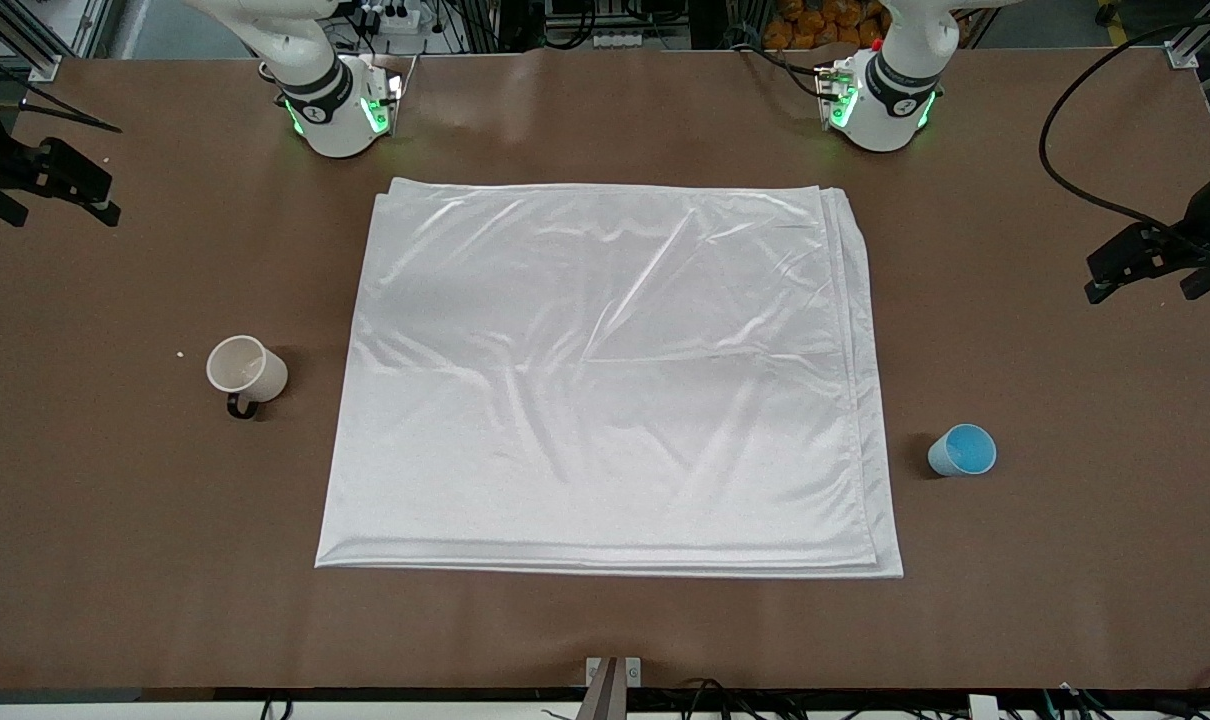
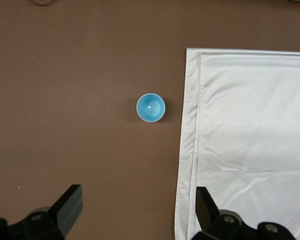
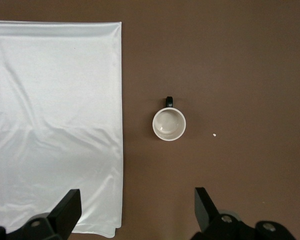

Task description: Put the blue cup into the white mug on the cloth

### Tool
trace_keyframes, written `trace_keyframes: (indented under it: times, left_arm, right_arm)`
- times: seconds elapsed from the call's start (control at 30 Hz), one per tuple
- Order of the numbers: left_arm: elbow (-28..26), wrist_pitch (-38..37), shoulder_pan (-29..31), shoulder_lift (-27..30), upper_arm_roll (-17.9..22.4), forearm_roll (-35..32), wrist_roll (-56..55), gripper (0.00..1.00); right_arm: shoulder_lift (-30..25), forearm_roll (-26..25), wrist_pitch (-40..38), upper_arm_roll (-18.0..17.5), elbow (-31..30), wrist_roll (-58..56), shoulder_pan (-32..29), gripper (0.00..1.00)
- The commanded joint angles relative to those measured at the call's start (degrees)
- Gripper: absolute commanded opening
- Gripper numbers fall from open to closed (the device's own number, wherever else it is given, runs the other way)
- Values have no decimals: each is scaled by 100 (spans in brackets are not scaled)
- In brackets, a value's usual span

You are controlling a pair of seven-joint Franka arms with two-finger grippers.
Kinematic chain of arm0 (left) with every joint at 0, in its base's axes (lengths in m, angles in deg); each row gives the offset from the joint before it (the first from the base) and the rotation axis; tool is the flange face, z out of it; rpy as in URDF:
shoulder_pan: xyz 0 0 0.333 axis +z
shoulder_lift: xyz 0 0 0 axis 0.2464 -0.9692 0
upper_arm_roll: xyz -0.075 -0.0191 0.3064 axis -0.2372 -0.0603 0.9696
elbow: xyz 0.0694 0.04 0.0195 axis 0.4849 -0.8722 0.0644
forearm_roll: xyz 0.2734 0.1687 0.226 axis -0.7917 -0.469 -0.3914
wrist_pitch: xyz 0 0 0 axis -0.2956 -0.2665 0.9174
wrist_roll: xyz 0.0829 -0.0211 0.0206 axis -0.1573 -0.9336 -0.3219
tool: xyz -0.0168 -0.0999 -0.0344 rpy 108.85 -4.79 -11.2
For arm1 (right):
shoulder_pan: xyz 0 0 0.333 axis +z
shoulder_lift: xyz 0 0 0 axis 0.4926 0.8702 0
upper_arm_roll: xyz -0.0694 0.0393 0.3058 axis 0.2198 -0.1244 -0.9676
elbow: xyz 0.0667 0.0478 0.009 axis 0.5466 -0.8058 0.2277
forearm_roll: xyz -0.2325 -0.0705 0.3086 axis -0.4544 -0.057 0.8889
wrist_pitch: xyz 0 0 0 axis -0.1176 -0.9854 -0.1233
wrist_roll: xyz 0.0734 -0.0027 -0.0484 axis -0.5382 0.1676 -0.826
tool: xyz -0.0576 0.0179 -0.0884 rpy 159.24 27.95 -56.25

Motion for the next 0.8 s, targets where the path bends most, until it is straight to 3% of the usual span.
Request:
trace_keyframes:
  times: [0.0,0.77]
  left_arm:
    - [0,-84,21,77,-27,-124,23,100]
    - [-44,-31,30,-125,-27,-133,14,100]
  right_arm:
    - [0,74,-73,75,61,-210,-45,100]
    - [166,74,6,190,44,-369,-53,100]
